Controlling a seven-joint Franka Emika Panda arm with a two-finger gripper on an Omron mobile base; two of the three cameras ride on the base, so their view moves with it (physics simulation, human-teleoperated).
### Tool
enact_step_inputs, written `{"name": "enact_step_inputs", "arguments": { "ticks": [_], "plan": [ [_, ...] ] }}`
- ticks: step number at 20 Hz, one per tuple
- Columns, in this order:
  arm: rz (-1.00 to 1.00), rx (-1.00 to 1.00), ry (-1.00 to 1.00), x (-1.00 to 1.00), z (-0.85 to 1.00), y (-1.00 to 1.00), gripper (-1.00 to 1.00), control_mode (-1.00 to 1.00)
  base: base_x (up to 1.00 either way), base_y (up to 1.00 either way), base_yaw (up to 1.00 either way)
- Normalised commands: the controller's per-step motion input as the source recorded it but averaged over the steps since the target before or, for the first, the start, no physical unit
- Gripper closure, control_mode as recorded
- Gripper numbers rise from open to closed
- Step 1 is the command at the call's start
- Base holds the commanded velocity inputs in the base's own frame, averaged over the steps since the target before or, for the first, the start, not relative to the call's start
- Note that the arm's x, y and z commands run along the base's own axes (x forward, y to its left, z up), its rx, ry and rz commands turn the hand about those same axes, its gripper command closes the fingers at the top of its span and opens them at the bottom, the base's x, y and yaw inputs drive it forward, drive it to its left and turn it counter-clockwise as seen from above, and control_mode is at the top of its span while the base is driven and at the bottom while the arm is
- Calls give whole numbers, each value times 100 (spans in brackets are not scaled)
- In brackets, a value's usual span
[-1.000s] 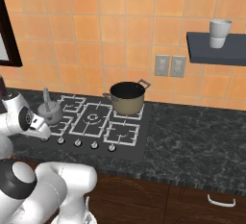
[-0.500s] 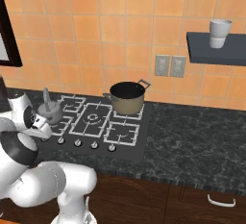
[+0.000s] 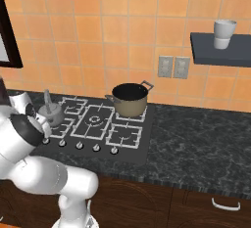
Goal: Pick the kettle from the counter and place it on a stove burner. Then turn the burner on.
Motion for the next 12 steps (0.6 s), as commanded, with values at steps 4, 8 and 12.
{"name": "enact_step_inputs", "arguments": {
  "ticks": [4, 8, 12],
  "plan": [
    [0, -2, 0, 0, -29, 1, -100, -100, 0, 0, 0],
    [0, 0, 0, 0, -12, 0, -100, -100, 0, 0, 0],
    [0, 0, 0, 5, 0, 0, -100, -100, 0, 0, 0]
  ]
}}
